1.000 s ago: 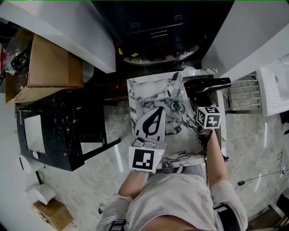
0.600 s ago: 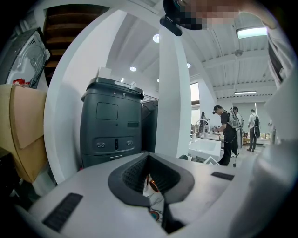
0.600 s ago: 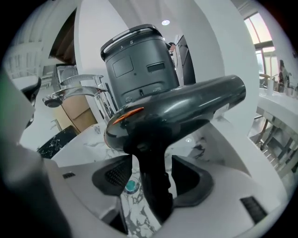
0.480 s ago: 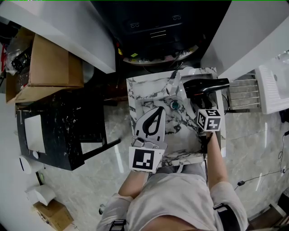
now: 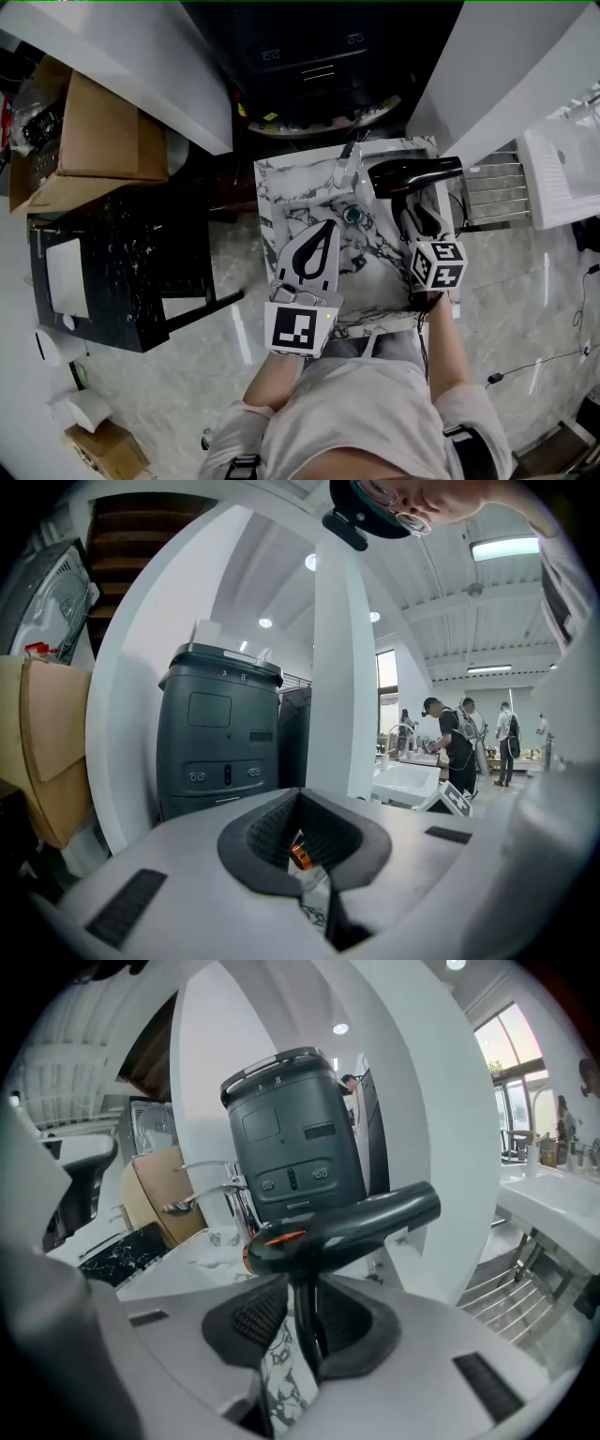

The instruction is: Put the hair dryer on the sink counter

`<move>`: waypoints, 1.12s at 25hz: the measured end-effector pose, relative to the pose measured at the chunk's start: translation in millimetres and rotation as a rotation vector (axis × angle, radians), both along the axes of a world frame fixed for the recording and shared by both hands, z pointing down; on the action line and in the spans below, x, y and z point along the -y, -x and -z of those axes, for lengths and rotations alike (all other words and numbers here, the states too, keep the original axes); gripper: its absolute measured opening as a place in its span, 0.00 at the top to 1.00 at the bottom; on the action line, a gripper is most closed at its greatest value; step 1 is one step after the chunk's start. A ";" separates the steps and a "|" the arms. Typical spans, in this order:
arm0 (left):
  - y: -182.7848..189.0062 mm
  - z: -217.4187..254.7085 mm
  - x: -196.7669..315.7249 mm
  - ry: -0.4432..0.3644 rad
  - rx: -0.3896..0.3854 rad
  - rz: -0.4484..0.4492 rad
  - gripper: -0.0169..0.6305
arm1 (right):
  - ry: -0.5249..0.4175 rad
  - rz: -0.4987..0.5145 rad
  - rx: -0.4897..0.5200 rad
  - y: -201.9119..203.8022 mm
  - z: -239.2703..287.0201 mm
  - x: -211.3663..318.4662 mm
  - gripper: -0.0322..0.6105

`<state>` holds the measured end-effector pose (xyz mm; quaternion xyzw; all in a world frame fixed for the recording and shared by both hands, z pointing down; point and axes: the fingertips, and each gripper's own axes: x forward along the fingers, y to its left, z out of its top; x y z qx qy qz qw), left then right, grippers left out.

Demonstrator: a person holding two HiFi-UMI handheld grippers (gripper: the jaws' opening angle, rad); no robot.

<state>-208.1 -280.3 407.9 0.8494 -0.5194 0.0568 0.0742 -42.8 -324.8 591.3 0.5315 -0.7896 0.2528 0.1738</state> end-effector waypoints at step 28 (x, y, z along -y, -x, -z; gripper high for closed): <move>-88.0 57.6 -102.4 -0.097 0.057 0.037 0.95 | -0.378 0.235 0.097 -33.7 204.0 -127.4 0.94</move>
